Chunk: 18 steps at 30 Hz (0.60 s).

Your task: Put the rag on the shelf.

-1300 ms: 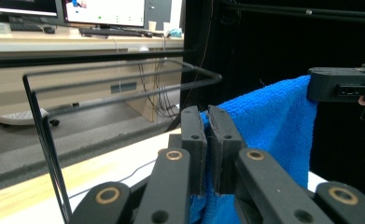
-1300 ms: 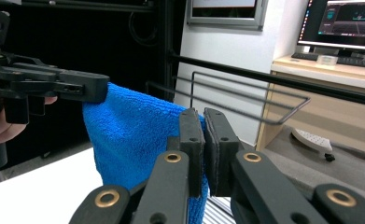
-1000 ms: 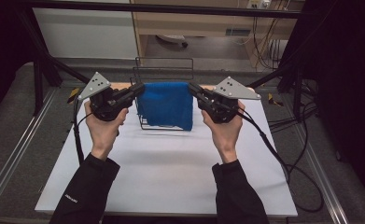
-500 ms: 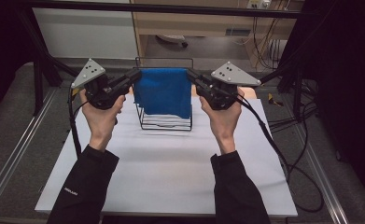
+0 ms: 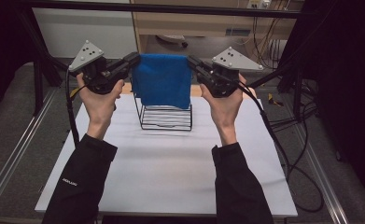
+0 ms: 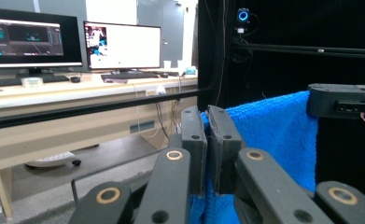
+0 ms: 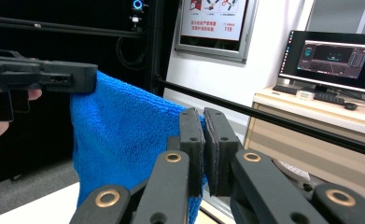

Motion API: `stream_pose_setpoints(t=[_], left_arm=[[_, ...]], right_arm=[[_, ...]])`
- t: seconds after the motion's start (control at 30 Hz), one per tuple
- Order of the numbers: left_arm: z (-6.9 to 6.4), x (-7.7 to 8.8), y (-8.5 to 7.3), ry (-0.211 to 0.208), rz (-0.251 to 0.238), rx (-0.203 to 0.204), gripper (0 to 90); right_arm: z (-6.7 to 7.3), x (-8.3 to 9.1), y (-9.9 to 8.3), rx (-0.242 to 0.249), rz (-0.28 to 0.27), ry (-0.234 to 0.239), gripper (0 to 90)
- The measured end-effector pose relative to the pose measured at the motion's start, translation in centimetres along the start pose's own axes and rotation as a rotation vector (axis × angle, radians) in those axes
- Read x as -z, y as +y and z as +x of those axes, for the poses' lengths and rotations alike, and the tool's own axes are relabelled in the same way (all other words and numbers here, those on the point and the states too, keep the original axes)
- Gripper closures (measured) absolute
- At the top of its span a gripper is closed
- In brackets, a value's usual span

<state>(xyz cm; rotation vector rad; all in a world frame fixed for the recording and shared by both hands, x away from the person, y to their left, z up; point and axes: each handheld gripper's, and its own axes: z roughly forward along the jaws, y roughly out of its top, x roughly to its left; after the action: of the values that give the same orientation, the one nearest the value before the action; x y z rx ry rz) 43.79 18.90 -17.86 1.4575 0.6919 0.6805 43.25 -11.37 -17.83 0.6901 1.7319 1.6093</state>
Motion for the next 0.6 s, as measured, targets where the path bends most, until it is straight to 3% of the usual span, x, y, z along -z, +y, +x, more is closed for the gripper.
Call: stream_pose_setpoints(t=[0.6], left_arm=[[1.2, -1.8, 2.6, 0.029, -0.018, -0.008, 85.9]], right_arm=[[-1.3, -1.8, 2.6, 0.008, -0.026, -0.017, 87.3]])
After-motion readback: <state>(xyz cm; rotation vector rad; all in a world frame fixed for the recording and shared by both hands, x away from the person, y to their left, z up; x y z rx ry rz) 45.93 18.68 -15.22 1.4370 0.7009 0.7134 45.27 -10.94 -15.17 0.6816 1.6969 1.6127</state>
